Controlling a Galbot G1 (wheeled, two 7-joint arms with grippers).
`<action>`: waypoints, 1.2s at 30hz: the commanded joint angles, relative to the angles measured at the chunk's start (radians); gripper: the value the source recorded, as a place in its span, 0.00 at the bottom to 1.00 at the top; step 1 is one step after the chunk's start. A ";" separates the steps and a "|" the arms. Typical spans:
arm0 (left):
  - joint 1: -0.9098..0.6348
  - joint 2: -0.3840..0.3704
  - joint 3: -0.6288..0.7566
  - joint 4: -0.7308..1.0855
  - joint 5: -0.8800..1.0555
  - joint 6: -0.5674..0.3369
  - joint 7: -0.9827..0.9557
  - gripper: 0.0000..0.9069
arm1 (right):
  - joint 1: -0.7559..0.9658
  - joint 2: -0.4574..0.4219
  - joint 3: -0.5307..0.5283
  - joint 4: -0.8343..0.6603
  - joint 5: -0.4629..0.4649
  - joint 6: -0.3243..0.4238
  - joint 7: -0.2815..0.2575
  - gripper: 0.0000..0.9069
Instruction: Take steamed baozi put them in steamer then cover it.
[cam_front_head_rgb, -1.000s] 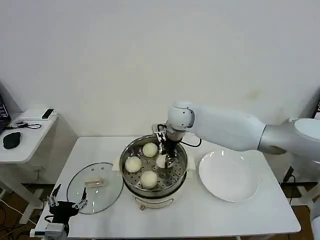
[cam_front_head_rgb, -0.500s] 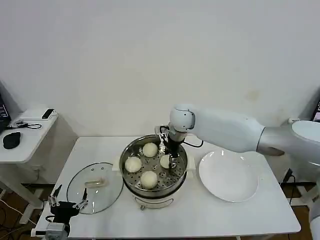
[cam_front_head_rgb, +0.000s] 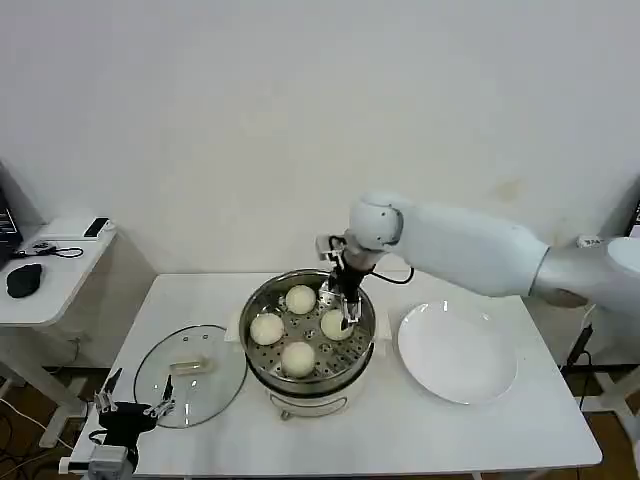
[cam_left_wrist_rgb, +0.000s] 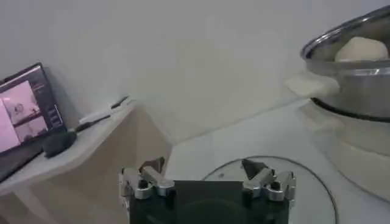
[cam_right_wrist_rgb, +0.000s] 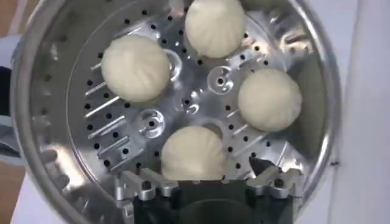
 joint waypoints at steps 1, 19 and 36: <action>-0.008 -0.002 0.005 0.019 -0.003 -0.012 -0.014 1.00 | -0.076 -0.163 0.347 0.054 0.097 0.088 0.110 1.00; 0.021 0.019 0.017 0.035 -0.013 -0.073 -0.063 1.00 | -1.147 -0.243 1.494 0.464 0.237 0.255 0.865 1.00; -0.030 0.059 0.016 0.122 0.158 -0.135 -0.141 1.00 | -1.828 0.077 1.861 0.545 0.133 0.462 0.895 1.00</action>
